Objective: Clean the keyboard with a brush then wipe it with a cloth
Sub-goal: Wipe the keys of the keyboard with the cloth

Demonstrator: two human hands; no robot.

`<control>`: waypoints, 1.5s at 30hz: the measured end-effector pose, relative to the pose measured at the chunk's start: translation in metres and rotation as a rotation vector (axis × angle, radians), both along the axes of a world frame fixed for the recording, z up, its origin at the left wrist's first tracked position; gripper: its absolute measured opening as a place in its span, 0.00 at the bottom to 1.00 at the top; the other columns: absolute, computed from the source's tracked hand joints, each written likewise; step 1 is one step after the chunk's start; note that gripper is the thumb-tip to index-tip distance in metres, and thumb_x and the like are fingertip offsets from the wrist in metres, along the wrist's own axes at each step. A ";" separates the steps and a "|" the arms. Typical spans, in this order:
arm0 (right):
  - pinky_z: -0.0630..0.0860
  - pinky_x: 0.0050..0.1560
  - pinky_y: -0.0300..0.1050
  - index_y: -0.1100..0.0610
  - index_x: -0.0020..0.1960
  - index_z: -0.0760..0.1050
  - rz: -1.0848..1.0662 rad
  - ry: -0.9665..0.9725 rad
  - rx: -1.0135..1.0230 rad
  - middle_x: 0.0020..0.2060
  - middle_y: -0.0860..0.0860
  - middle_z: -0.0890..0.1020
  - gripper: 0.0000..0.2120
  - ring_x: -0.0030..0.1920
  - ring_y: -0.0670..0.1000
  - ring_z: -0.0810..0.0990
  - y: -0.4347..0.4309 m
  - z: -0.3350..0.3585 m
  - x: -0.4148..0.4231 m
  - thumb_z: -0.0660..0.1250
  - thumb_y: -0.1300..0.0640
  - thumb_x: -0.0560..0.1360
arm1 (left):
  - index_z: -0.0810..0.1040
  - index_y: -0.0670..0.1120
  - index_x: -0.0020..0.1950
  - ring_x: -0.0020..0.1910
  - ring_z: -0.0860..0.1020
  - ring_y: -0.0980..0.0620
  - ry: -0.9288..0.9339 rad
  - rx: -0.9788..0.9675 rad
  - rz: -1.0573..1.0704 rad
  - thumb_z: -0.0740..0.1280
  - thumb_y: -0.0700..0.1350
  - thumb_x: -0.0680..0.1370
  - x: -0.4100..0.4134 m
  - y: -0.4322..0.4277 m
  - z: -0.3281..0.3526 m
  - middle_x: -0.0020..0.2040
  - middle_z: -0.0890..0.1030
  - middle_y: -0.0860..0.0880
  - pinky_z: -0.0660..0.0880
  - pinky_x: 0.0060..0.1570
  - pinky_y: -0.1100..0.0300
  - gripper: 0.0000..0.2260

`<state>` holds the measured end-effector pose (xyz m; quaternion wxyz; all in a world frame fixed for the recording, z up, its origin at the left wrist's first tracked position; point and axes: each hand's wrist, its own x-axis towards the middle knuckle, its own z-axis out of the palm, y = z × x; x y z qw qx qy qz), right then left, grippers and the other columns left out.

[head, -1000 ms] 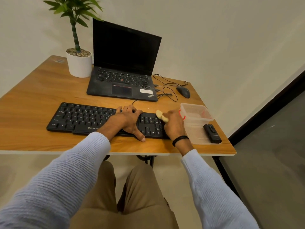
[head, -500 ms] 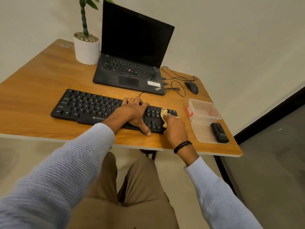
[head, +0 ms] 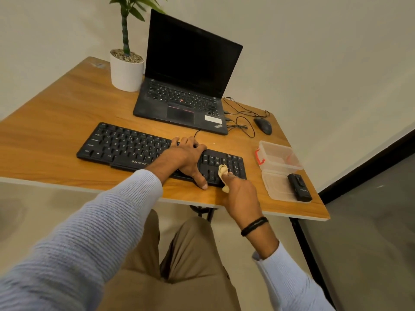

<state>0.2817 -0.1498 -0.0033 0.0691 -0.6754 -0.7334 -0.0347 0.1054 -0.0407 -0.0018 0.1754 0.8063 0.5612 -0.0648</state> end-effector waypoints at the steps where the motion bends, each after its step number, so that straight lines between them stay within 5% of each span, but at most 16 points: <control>1: 0.74 0.59 0.45 0.50 0.69 0.74 -0.011 0.011 -0.042 0.61 0.53 0.79 0.22 0.60 0.55 0.77 0.001 0.008 0.003 0.65 0.64 0.76 | 0.49 0.56 0.83 0.81 0.49 0.39 -0.001 0.002 0.001 0.76 0.75 0.58 0.000 0.000 0.000 0.82 0.52 0.44 0.44 0.78 0.35 0.61; 7: 0.73 0.49 0.41 0.53 0.67 0.76 -0.183 0.250 0.048 0.55 0.57 0.82 0.23 0.56 0.57 0.79 0.043 0.036 0.017 0.66 0.67 0.74 | 0.50 0.56 0.82 0.80 0.51 0.39 -0.028 -0.001 -0.002 0.76 0.73 0.59 -0.002 -0.002 0.001 0.81 0.53 0.44 0.44 0.78 0.36 0.60; 12: 0.70 0.66 0.48 0.52 0.71 0.71 0.021 0.004 -0.061 0.67 0.58 0.70 0.23 0.67 0.58 0.68 0.037 0.005 -0.003 0.66 0.64 0.77 | 0.50 0.57 0.83 0.80 0.51 0.40 -0.021 0.006 0.002 0.76 0.73 0.60 -0.001 -0.003 0.002 0.81 0.54 0.45 0.44 0.78 0.37 0.59; 21: 0.70 0.61 0.48 0.50 0.65 0.77 -0.156 -0.063 0.003 0.60 0.56 0.67 0.15 0.63 0.57 0.65 0.037 0.002 -0.014 0.65 0.56 0.79 | 0.50 0.56 0.83 0.81 0.51 0.39 -0.014 0.012 -0.002 0.76 0.73 0.60 0.000 -0.004 0.003 0.81 0.53 0.45 0.44 0.78 0.36 0.59; 26: 0.70 0.61 0.48 0.49 0.68 0.75 -0.070 -0.003 0.053 0.58 0.55 0.68 0.18 0.60 0.56 0.67 0.026 -0.003 -0.003 0.64 0.59 0.79 | 0.49 0.56 0.83 0.81 0.50 0.39 -0.020 0.011 0.007 0.76 0.73 0.61 -0.002 -0.002 0.004 0.81 0.53 0.45 0.43 0.78 0.36 0.59; 30: 0.64 0.51 0.39 0.50 0.68 0.74 -0.017 0.061 0.039 0.52 0.50 0.65 0.19 0.55 0.51 0.66 0.012 -0.009 0.001 0.62 0.61 0.80 | 0.50 0.56 0.83 0.80 0.51 0.39 -0.026 0.011 0.004 0.77 0.73 0.60 -0.001 -0.003 0.002 0.81 0.53 0.45 0.43 0.78 0.37 0.60; 34: 0.68 0.52 0.36 0.48 0.65 0.78 -0.002 0.221 -0.043 0.59 0.51 0.76 0.22 0.58 0.52 0.75 0.016 0.007 0.026 0.66 0.67 0.75 | 0.50 0.56 0.83 0.80 0.51 0.39 -0.028 0.007 0.002 0.77 0.72 0.60 -0.001 -0.003 0.003 0.81 0.53 0.45 0.44 0.78 0.36 0.60; 37: 0.73 0.44 0.41 0.48 0.61 0.81 -0.204 0.329 0.147 0.55 0.56 0.80 0.20 0.50 0.56 0.80 0.049 0.014 0.055 0.68 0.65 0.73 | 0.50 0.56 0.83 0.80 0.51 0.39 -0.041 0.007 0.002 0.77 0.72 0.60 -0.002 -0.003 0.001 0.81 0.53 0.44 0.44 0.78 0.36 0.60; 41: 0.78 0.52 0.47 0.49 0.62 0.80 -0.279 0.366 0.200 0.54 0.56 0.80 0.19 0.52 0.57 0.80 0.087 0.007 0.063 0.70 0.64 0.74 | 0.49 0.56 0.83 0.80 0.50 0.39 -0.040 -0.004 0.005 0.77 0.73 0.60 -0.002 -0.002 0.002 0.81 0.53 0.45 0.43 0.78 0.36 0.60; 45: 0.74 0.57 0.48 0.46 0.62 0.80 -0.029 0.215 -0.003 0.55 0.52 0.75 0.22 0.55 0.55 0.74 0.102 -0.006 0.041 0.69 0.66 0.73 | 0.49 0.57 0.83 0.80 0.50 0.40 -0.029 -0.006 0.004 0.77 0.73 0.60 -0.002 -0.002 0.002 0.81 0.53 0.45 0.42 0.78 0.37 0.60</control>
